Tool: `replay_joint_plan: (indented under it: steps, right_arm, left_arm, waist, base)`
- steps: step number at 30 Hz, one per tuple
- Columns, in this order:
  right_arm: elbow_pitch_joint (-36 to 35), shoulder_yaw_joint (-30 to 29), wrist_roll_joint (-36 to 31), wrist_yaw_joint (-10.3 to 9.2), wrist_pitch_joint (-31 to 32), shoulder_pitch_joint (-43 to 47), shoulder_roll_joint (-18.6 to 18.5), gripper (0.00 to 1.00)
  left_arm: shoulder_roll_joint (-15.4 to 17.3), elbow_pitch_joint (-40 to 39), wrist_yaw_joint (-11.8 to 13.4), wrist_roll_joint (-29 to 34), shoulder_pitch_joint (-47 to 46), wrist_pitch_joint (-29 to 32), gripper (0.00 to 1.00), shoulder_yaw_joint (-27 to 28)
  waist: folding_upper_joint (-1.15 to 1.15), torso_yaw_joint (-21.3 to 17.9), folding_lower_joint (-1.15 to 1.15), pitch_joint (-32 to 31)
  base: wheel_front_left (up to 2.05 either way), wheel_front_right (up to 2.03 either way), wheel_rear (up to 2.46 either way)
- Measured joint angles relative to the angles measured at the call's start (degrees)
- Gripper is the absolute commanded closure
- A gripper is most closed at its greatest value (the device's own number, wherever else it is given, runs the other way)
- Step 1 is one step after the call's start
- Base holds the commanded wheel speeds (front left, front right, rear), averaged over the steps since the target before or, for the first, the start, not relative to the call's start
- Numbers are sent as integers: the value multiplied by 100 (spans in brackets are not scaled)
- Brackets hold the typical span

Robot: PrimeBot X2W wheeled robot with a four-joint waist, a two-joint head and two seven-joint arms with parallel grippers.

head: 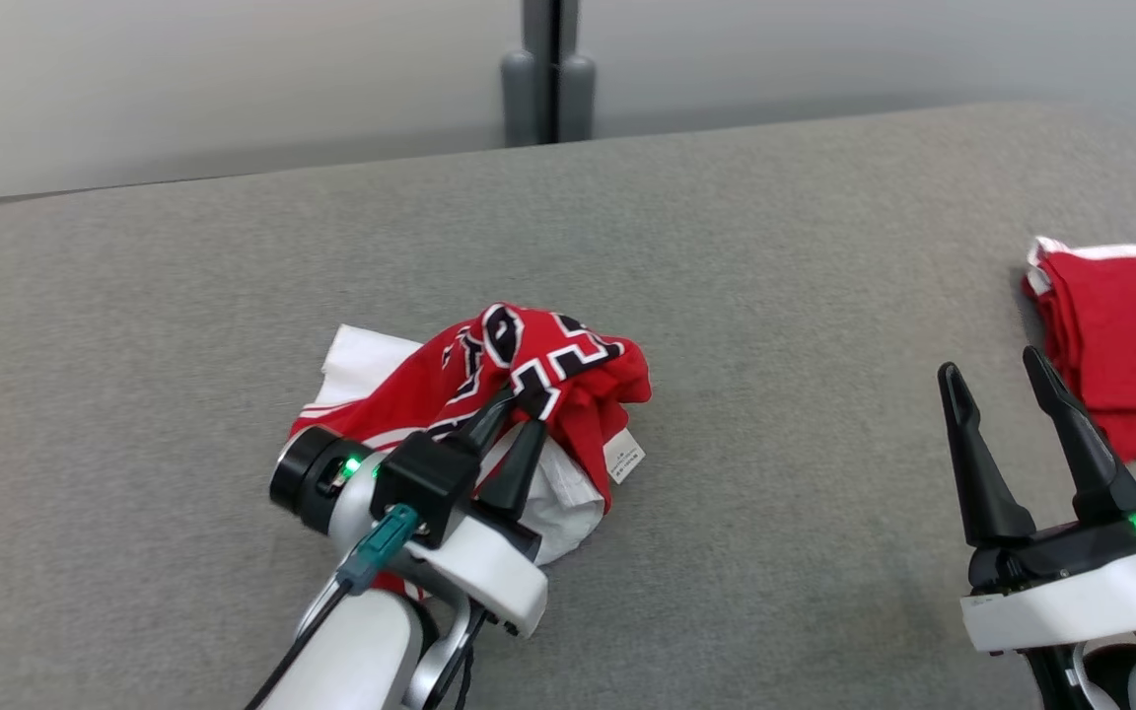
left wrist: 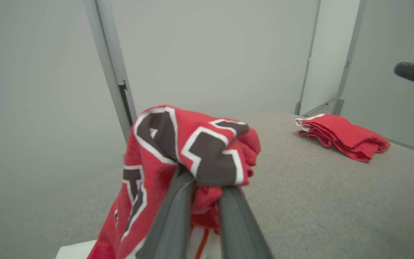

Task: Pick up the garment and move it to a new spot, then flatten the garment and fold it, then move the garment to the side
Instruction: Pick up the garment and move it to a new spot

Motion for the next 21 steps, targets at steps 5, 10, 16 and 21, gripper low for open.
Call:
replay_joint_plan:
  steps: [5, 10, 16, 21]
  right_arm:
    - [240, -43, 93, 0, -270, -129, 132, 0]
    - [543, -45, 159, -1, -550, -225, 290, 0]
    - [772, 5, 199, 0, -757, -363, 315, 0]
    - [905, 62, 198, 0, -802, -449, 293, 0]
  left_arm:
    - [-149, 868, -200, -33, -726, -19, 100, -493]
    - [-170, 1752, -292, -225, -1133, -60, 100, -893]
    - [-175, 2320, -298, -523, -1487, -254, 51, -1258]
    - [-174, 2375, -134, -683, -1603, -624, 0, -1405]
  waist:
    - [0, -591, 0, 411]
    - [0, -1106, 0, 855]
    - [0, -1461, 0, 1294]
    - [0, -1440, 0, 1322]
  base:
    - [0, 0, 0]
    - [0, 0, 0]
    - [0, 0, 0]
    - [0, 0, 0]
